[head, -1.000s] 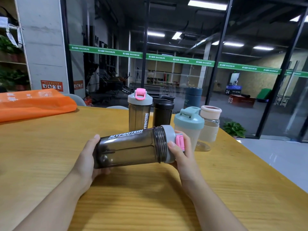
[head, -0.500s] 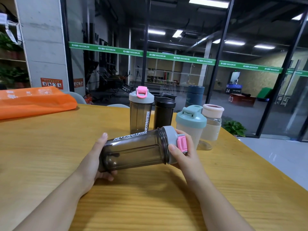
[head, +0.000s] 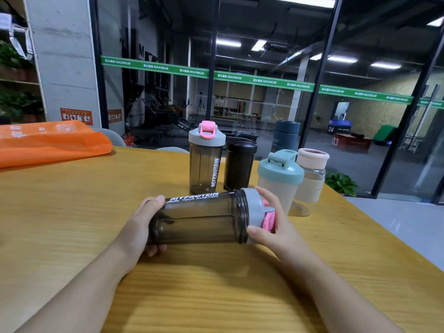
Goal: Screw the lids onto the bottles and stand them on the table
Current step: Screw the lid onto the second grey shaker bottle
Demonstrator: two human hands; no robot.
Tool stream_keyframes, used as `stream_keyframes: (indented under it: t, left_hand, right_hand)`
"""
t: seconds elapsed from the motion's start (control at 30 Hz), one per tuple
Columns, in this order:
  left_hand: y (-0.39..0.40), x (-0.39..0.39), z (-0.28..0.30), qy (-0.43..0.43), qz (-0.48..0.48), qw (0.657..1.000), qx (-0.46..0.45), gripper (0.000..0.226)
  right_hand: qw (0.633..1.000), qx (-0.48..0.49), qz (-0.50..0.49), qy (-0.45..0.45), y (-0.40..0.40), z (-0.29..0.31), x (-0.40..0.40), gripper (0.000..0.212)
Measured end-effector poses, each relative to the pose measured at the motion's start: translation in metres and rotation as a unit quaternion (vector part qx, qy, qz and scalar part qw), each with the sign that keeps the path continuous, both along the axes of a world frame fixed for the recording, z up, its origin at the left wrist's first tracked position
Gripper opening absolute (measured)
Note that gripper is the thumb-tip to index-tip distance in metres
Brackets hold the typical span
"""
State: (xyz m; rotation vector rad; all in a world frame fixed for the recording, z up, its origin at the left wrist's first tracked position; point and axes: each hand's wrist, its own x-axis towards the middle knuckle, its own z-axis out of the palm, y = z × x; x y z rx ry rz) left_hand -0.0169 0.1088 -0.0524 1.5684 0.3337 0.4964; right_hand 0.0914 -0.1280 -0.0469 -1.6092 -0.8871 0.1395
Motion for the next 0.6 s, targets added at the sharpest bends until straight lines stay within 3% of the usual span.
stream_keyframes:
  t: [0.13, 0.4, 0.6]
  left_hand:
    - [-0.001, 0.007, 0.003, -0.017, 0.007, 1.000, -0.001, 0.051]
    - [0.001, 0.009, 0.005, 0.000, -0.016, 1.000, -0.013, 0.065]
    - [0.002, 0.007, 0.002, -0.061, -0.011, 0.998, 0.000, 0.062]
  right_hand:
    - [0.998, 0.040, -0.030, 0.044, 0.008, 0.002, -0.003, 0.068]
    - [0.998, 0.045, -0.048, 0.004, 0.007, 0.008, -0.016, 0.068]
    - [0.998, 0.032, -0.055, 0.025, 0.006, 0.009, -0.015, 0.063]
